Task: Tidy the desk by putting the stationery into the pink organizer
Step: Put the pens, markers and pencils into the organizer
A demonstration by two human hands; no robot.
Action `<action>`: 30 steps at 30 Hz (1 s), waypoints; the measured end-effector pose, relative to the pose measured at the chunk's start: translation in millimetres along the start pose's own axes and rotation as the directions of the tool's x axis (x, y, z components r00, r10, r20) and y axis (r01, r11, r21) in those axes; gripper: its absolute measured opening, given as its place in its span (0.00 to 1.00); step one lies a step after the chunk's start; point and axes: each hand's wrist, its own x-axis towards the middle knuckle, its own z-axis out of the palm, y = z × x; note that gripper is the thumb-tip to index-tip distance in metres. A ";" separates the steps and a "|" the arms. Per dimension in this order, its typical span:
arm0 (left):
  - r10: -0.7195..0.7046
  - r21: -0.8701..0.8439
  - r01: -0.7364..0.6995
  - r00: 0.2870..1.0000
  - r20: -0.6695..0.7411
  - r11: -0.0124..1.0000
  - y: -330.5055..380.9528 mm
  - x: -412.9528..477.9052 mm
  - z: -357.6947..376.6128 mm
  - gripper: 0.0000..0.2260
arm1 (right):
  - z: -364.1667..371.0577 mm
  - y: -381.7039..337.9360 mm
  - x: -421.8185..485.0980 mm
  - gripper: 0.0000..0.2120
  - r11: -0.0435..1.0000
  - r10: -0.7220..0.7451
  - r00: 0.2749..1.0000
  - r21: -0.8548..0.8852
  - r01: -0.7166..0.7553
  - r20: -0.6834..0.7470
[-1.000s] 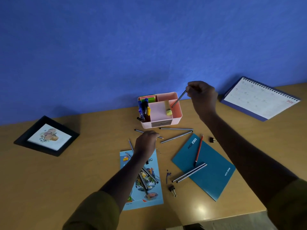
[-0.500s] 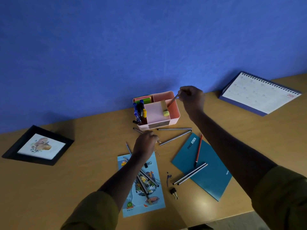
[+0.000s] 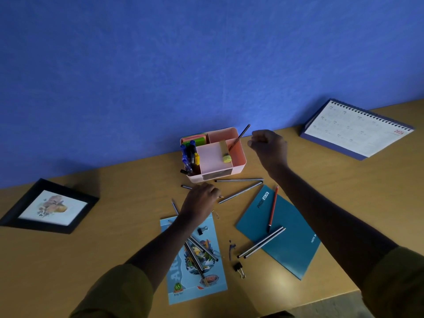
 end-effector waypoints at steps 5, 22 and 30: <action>0.039 -0.133 -0.064 0.982 -0.182 0.989 10.5 0.2 -10.6 0.13 | -2.4 32.2 -34.0 0.08 0.997 -0.029 0.998 -0.067 0.033 0.060; -0.446 -0.782 -0.127 0.760 -0.472 0.610 56.1 47.1 -166.8 0.10 | 66.0 71.5 -107.9 0.16 0.542 -0.321 0.659 -0.438 0.717 0.681; -0.546 -0.806 -0.139 0.668 -0.505 0.575 47.1 86.3 -182.2 0.06 | 78.4 62.8 -122.9 0.11 0.338 -0.223 0.598 -0.514 0.788 0.770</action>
